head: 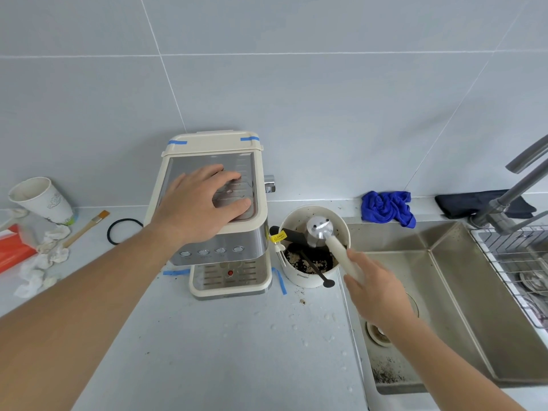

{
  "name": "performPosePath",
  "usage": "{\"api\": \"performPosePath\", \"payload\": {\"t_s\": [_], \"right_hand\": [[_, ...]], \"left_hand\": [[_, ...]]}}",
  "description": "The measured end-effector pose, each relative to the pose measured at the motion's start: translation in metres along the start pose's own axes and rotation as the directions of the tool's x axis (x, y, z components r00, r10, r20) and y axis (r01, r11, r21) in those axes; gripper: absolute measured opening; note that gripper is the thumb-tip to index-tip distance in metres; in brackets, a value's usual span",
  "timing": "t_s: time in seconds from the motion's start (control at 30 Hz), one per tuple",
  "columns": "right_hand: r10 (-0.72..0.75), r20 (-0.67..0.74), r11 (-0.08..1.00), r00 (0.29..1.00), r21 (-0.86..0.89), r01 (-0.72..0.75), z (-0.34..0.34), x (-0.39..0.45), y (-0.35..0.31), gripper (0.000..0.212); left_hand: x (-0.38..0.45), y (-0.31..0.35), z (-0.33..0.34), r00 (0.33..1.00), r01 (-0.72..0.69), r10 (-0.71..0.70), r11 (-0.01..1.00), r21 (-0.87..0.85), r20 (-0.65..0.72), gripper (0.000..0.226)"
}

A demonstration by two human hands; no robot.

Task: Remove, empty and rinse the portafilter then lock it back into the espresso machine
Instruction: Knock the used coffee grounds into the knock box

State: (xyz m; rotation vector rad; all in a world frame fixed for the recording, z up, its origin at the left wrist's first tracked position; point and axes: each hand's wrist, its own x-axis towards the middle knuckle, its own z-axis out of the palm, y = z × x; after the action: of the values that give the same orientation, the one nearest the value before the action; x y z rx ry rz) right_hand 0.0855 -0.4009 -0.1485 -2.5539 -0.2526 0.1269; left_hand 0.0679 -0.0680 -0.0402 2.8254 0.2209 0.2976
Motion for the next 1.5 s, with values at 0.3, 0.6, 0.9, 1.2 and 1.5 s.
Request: {"api": "performPosePath", "payload": {"t_s": [0.3,0.6,0.9,1.2,1.5], "right_hand": [[-0.008,0.024,0.999,1.0,-0.036,0.009,-0.001,0.004,-0.002,0.046],[0.014,0.029,0.985,0.999,0.173,-0.019,-0.005,0.005,0.009,0.042],[0.145,0.259,0.69,0.955,0.665,-0.285,-0.02,0.018,0.018,0.03],[0.072,0.505,0.282,0.86,0.817,-0.504,-0.031,0.013,0.02,0.025],[-0.04,0.572,0.09,0.819,0.819,-0.567,-0.026,0.002,0.021,0.033]], "left_hand": [[-0.001,0.001,-0.003,1.0,0.015,-0.015,1.0,-0.013,0.015,0.063],[-0.003,0.004,-0.004,0.999,0.04,-0.039,0.999,-0.032,0.028,0.064],[-0.004,0.006,-0.005,0.997,0.068,-0.069,0.998,0.013,0.033,0.065],[-0.004,0.006,-0.005,0.998,0.063,-0.063,0.998,0.003,0.022,0.063],[-0.005,0.007,-0.004,0.999,0.035,-0.036,0.998,0.053,0.013,0.063]]}}
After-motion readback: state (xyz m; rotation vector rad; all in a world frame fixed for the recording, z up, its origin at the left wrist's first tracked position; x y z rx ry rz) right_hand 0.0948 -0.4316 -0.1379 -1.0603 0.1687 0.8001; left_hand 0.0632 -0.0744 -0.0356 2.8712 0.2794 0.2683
